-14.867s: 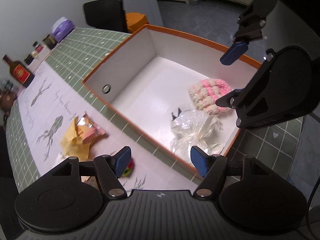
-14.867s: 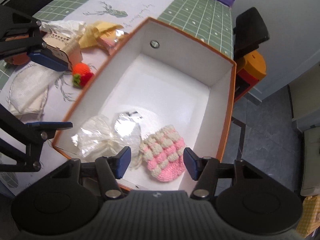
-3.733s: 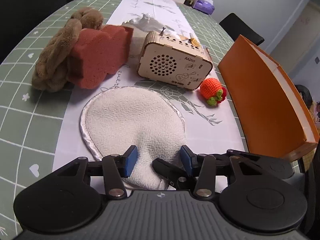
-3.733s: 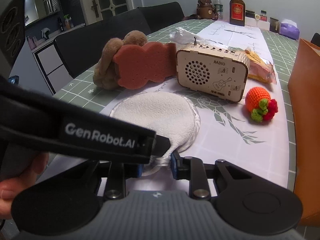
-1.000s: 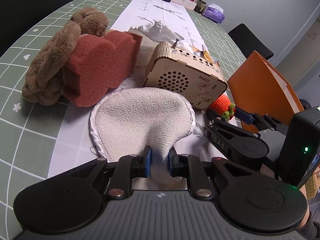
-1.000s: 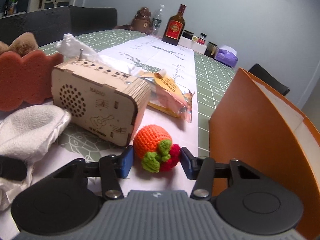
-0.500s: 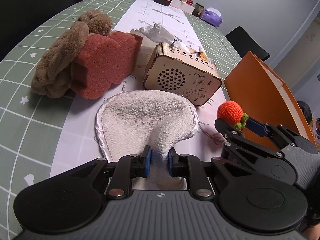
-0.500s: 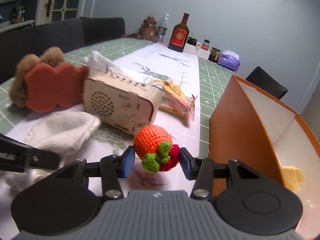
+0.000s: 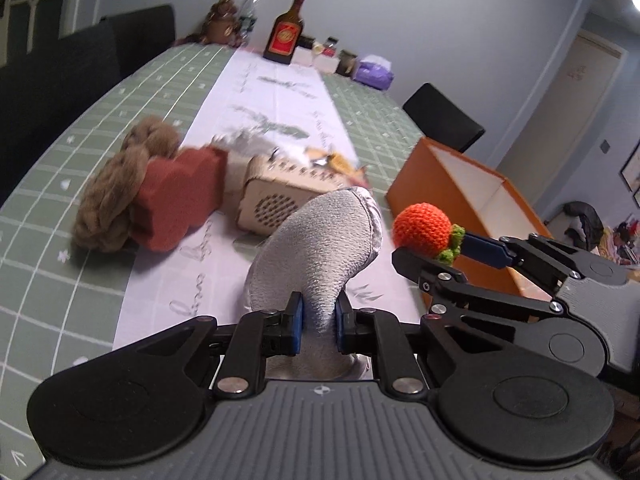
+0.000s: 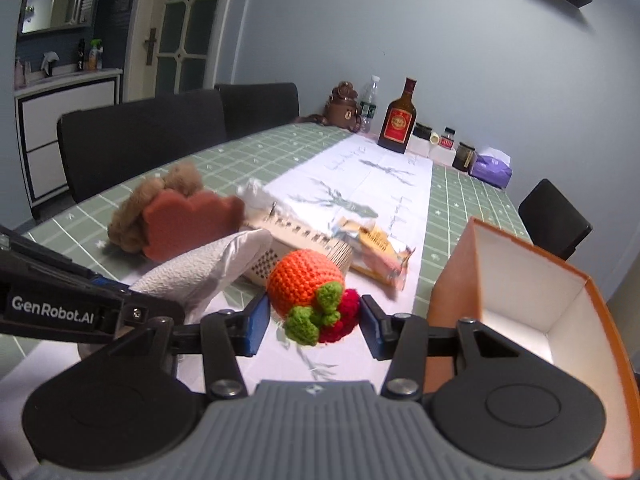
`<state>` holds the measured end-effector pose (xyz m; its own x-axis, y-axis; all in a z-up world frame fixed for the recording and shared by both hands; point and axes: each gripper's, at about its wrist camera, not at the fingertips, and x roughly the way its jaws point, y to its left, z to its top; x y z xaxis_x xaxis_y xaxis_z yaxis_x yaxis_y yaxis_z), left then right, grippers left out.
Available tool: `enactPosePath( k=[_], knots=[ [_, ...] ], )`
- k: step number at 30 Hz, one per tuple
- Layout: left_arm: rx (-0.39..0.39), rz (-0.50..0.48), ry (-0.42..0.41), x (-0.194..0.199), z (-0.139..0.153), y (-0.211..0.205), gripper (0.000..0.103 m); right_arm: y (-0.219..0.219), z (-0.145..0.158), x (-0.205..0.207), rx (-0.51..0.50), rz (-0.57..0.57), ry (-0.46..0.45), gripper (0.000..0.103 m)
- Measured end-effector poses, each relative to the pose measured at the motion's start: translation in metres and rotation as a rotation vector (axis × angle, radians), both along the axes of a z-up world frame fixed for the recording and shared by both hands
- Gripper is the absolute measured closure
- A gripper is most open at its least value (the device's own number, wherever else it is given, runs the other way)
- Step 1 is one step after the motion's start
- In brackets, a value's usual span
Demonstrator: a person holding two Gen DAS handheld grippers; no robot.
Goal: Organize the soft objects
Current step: 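Lift the mitt and crocheted fruit with both grippers and carry them over the box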
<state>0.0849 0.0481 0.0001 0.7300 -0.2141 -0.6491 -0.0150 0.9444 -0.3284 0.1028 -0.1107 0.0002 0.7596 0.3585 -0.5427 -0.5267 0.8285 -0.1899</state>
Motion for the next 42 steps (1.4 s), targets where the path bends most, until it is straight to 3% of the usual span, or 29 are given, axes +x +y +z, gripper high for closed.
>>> enactPosePath(
  k=[6, 13, 24, 28, 33, 37, 42],
  knots=[
    [0.035, -0.061, -0.074, 0.01, 0.035, -0.025, 0.087, -0.023, 0.029, -0.001, 0.007, 0.012, -0.033, 0.055],
    [0.131, -0.149, -0.164, 0.032, 0.07, -0.068, 0.087, -0.056, 0.059, 0.007, 0.004, -0.009, -0.06, 0.055],
    [0.329, -0.356, -0.238, 0.079, 0.078, -0.172, 0.087, -0.125, 0.063, 0.04, -0.064, -0.164, -0.036, 0.055],
    [0.32, -0.408, -0.186, 0.104, 0.066, -0.198, 0.087, -0.149, 0.051, 0.061, -0.077, -0.21, 0.032, 0.055],
    [0.346, -0.445, -0.052, 0.138, 0.035, -0.219, 0.087, -0.176, 0.027, 0.091, -0.088, -0.248, 0.149, 0.055],
    [0.324, -0.464, 0.077, 0.165, 0.012, -0.219, 0.087, -0.184, 0.011, 0.112, -0.1, -0.23, 0.238, 0.055],
    [0.331, -0.462, 0.16, 0.183, -0.006, -0.216, 0.087, -0.183, -0.005, 0.132, -0.135, -0.201, 0.299, 0.055]
  ],
)
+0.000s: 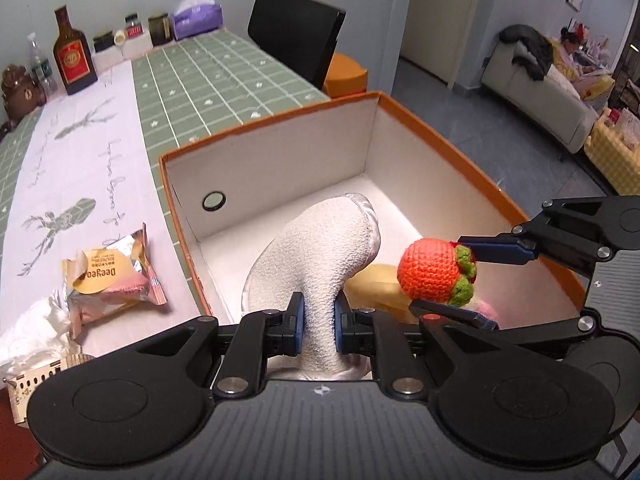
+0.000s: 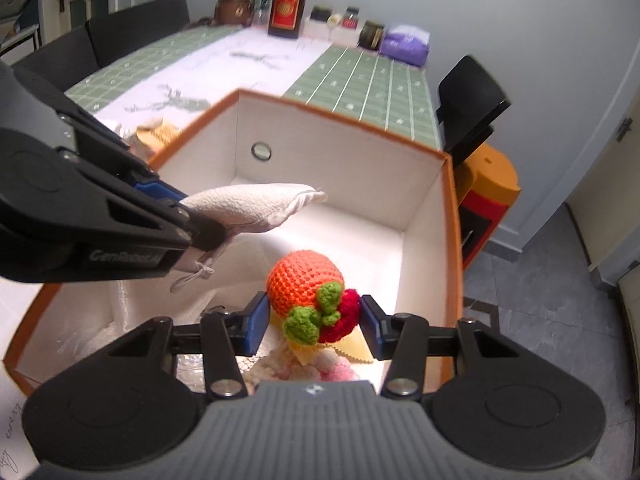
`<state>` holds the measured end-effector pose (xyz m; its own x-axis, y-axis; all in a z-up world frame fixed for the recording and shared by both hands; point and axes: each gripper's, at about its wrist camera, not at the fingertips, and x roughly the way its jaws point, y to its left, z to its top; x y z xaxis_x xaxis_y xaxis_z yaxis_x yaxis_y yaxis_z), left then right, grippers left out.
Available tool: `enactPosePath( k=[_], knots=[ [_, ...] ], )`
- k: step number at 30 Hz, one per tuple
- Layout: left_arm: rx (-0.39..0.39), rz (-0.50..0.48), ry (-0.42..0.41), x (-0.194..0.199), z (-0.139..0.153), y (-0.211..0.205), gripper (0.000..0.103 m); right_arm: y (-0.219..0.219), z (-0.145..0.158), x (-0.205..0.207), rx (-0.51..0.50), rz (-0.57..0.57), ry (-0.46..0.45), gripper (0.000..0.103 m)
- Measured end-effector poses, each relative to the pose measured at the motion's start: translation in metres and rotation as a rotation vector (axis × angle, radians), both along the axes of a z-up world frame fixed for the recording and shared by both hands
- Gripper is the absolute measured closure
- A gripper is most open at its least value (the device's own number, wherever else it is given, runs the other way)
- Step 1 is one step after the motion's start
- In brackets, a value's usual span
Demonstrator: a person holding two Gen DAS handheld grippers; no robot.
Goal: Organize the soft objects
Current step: 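Lift the mitt and crocheted fruit with both grippers and carry them over the box, then open both grippers to drop the mitt and fruit into the box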
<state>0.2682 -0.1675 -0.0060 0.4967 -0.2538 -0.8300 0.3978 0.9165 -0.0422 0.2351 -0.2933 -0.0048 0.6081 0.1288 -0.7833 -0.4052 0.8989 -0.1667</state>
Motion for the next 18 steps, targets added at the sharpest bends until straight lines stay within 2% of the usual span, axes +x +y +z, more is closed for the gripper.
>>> enactPosePath(
  k=[2, 7, 13, 15, 18],
  knots=[
    [0.009, 0.004, 0.017, 0.004, -0.004, 0.0, 0.088, 0.001, -0.005, 0.006, -0.011, 0.01, 0.022, 0.055],
    [0.092, -0.008, -0.02, 0.007, -0.007, -0.009, 0.087, 0.009, -0.018, 0.019, -0.04, 0.032, 0.081, 0.055],
    [0.156, -0.068, -0.015, 0.007, -0.009, -0.016, 0.084, 0.014, -0.025, 0.03, -0.045, 0.046, 0.128, 0.054],
    [0.156, -0.073, -0.008, 0.007, -0.009, -0.016, 0.078, 0.015, -0.025, 0.032, -0.053, 0.043, 0.134, 0.054],
    [0.148, -0.083, -0.002, 0.01, -0.009, -0.017, 0.075, 0.018, -0.026, 0.033, -0.059, 0.047, 0.135, 0.051]
  ],
)
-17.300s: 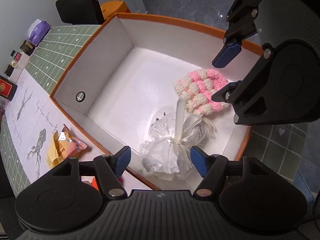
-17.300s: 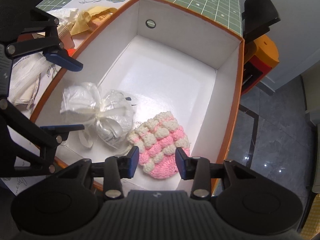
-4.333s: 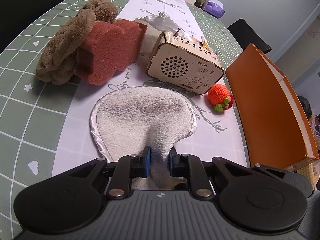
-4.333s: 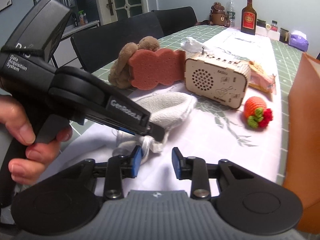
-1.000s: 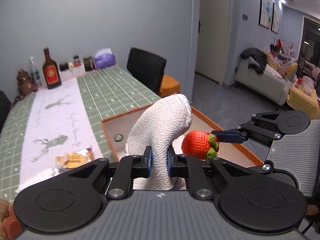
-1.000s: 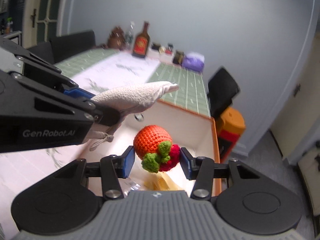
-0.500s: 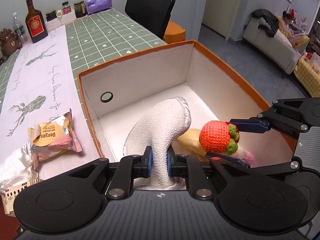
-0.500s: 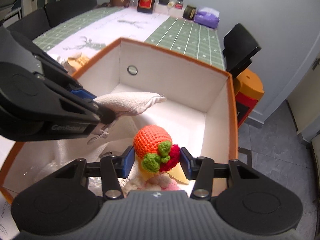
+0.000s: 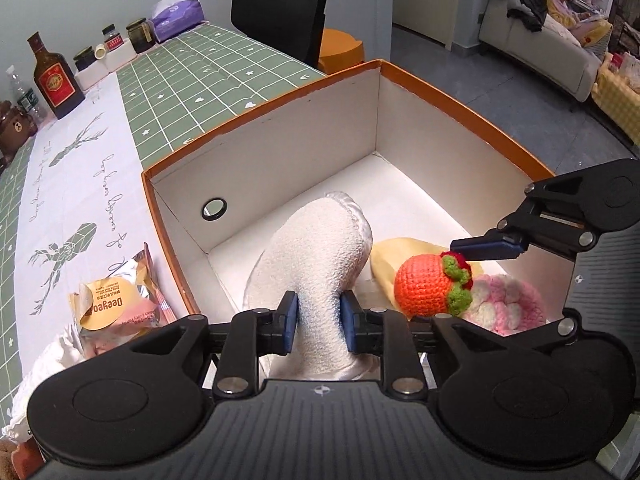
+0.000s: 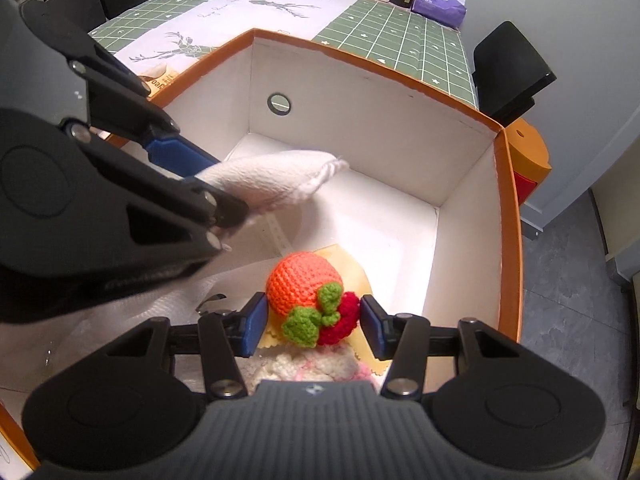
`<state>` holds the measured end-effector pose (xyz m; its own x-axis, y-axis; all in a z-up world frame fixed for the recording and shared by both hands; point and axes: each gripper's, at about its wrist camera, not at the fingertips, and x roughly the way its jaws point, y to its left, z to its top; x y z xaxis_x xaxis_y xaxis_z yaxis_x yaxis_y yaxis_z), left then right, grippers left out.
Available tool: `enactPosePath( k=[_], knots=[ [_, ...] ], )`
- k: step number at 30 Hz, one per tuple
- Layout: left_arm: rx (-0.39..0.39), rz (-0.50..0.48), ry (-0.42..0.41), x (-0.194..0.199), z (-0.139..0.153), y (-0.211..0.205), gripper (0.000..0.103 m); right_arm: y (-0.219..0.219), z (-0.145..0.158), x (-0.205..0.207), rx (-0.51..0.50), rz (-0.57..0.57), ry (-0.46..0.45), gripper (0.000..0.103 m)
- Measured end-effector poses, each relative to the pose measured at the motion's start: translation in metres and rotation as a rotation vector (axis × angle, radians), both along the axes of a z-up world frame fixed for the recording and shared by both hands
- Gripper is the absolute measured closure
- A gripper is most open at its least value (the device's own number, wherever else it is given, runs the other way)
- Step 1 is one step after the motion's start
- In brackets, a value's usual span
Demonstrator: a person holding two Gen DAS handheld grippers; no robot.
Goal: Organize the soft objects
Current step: 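Open both grippers to drop the mitt and fruit into the box, then withdraw both grippers from the box toward the plush toy and sponge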
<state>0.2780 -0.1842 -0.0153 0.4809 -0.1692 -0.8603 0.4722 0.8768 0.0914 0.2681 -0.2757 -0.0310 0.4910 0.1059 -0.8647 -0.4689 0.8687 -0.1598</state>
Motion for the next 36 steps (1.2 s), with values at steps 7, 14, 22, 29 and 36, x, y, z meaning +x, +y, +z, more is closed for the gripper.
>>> enactPosePath(
  k=[7, 14, 22, 29, 36],
  knots=[
    [-0.072, 0.009, 0.017, 0.001, 0.005, 0.006, 0.062, 0.001, 0.004, -0.001, -0.017, -0.003, -0.021, 0.038],
    [-0.173, 0.007, -0.016, -0.013, 0.021, 0.022, 0.051, 0.006, 0.015, -0.011, -0.042, -0.017, -0.062, 0.021],
    [-0.28, 0.068, -0.116, -0.049, 0.043, 0.058, 0.05, 0.019, 0.04, -0.04, -0.055, -0.019, -0.154, 0.017],
    [-0.335, 0.172, -0.288, -0.097, 0.049, 0.096, 0.05, 0.042, 0.058, -0.08, 0.044, -0.026, -0.281, 0.016],
    [-0.367, 0.315, -0.41, -0.143, 0.053, 0.146, 0.05, 0.088, 0.068, -0.124, 0.103, 0.024, -0.426, 0.015]
  ],
)
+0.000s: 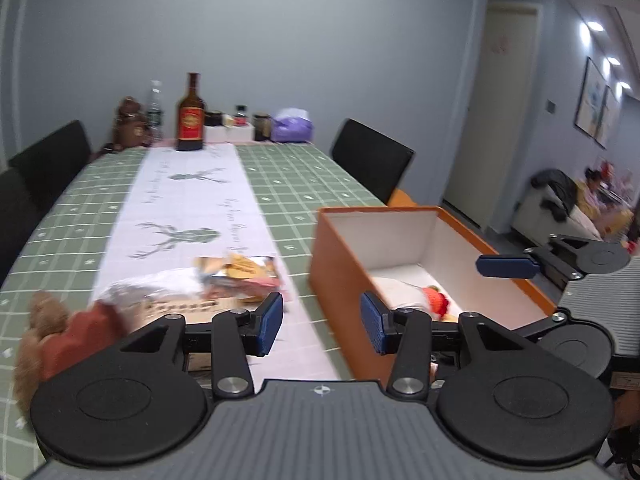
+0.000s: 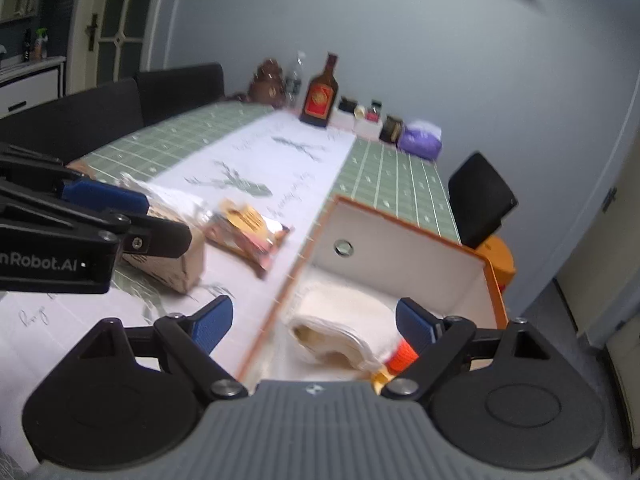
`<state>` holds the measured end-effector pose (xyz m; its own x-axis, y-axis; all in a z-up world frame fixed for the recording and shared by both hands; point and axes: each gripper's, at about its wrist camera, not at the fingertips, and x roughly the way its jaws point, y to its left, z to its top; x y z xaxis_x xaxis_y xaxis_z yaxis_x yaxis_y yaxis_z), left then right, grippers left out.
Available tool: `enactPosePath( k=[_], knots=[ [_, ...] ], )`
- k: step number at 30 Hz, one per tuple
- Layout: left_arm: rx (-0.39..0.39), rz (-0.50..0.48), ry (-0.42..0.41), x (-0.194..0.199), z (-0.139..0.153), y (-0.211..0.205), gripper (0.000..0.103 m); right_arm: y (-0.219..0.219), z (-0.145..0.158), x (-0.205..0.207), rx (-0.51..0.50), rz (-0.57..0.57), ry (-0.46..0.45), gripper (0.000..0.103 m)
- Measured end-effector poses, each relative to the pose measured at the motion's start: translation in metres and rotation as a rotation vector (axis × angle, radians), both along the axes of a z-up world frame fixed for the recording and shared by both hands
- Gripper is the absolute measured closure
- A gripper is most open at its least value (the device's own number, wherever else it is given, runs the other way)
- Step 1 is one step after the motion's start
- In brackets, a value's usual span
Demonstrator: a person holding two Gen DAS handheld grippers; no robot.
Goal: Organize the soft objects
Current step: 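Withdraw both grippers from the box toward the plush toy and sponge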
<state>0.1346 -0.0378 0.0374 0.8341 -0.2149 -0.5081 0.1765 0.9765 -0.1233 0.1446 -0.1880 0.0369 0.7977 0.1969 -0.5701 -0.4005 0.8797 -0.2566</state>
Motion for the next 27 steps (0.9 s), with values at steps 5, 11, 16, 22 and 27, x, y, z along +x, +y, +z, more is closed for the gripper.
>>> enactPosePath(
  k=[5, 11, 16, 22, 27],
  knots=[
    [-0.011, 0.101, -0.012, -0.025, -0.01, 0.033, 0.05, 0.035, -0.005, -0.026, 0.009, 0.045, -0.055, 0.015],
    [-0.012, 0.186, -0.013, -0.049, -0.028, 0.063, 0.05, 0.065, -0.022, -0.05, 0.115, 0.099, -0.01, 0.015],
    [-0.006, 0.248, -0.011, -0.066, -0.046, 0.083, 0.05, 0.082, -0.044, -0.063, 0.18, 0.086, -0.001, 0.015],
    [0.031, 0.33, -0.019, -0.084, -0.066, 0.109, 0.052, 0.095, -0.064, -0.064, 0.239, 0.06, 0.034, 0.015],
    [0.064, 0.406, -0.013, -0.091, -0.077, 0.129, 0.053, 0.107, -0.077, -0.062, 0.253, 0.031, 0.052, 0.015]
  ],
)
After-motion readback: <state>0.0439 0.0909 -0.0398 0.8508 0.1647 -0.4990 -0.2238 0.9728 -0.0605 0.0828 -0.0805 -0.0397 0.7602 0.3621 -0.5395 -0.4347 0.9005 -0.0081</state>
